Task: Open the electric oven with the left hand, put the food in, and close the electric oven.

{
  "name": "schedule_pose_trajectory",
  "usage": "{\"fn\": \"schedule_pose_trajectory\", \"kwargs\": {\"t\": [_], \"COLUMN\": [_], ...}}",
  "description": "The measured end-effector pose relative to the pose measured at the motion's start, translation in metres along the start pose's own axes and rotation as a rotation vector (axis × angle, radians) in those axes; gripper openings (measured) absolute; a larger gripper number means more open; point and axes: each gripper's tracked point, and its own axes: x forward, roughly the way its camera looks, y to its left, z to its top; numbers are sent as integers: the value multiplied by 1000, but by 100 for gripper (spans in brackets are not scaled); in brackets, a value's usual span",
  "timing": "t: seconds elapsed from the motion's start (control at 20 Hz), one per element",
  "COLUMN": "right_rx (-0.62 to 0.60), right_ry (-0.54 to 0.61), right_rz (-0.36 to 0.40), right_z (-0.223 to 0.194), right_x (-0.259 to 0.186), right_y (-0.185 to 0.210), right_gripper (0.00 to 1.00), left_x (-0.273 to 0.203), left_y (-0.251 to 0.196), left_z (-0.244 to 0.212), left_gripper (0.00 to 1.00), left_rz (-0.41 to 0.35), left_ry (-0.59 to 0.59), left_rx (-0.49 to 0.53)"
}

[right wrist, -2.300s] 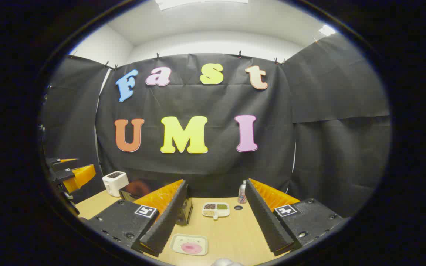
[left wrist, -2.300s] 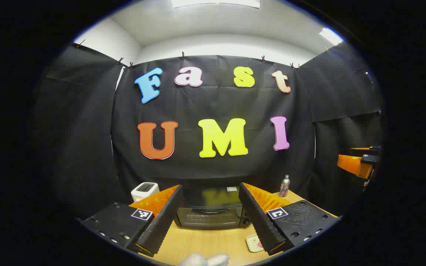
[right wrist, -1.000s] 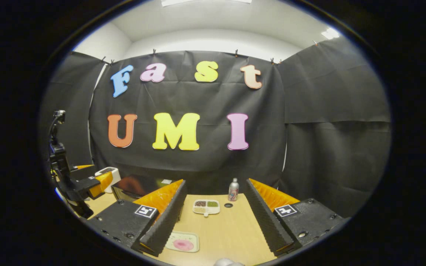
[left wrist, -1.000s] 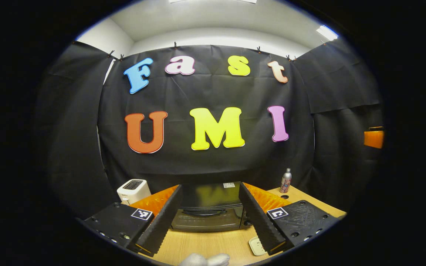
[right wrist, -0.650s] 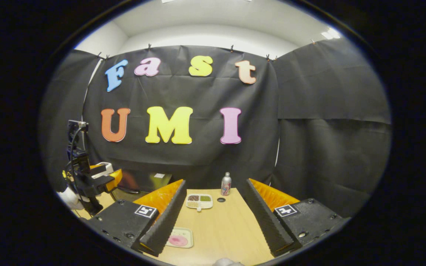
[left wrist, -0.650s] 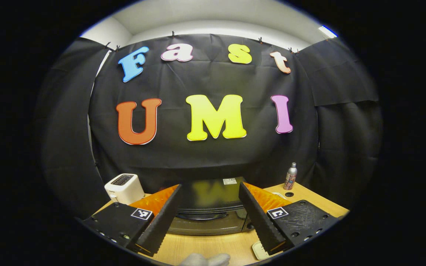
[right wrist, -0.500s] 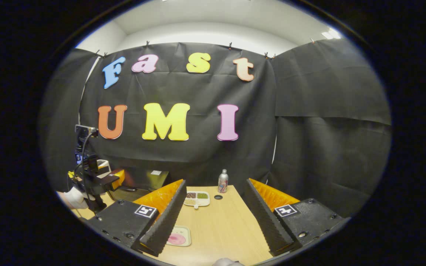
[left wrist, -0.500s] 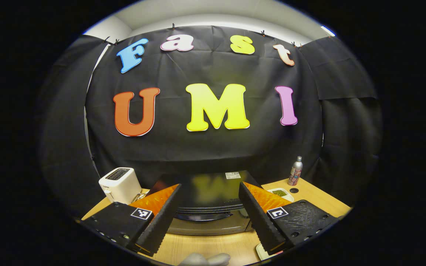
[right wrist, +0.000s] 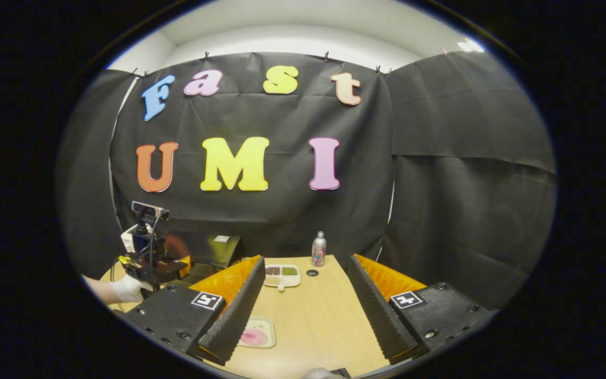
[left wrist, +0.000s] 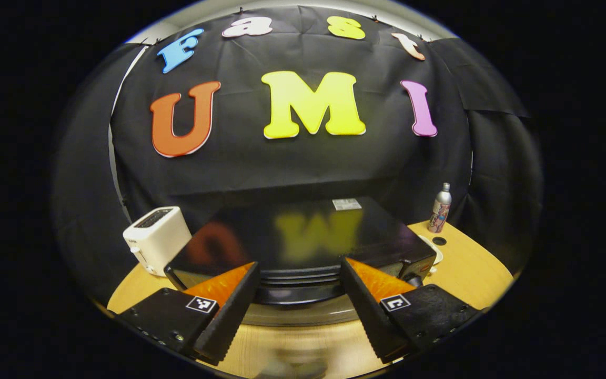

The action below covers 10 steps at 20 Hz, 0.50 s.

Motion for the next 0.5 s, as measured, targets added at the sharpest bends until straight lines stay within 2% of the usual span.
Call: {"fn": "schedule_pose_trajectory", "kwargs": {"t": [0.15, 0.3, 0.5], "right_rx": [-5, -9, -9], "right_ry": [-4, -5, 5], "right_rz": [-2, 0, 18], "right_z": [2, 1, -3], "right_x": [-1, -1, -1], "right_y": [0, 1, 7], "right_gripper": [96, 96, 97], "left_x": [-2, -13, -26], "left_y": [-2, -2, -1], "left_z": [-8, -8, -15], "left_gripper": [98, 97, 97], "left_rz": [-1, -10, -12], "left_ry": [46, 31, 36], "left_rx": [-24, 17, 8]}}
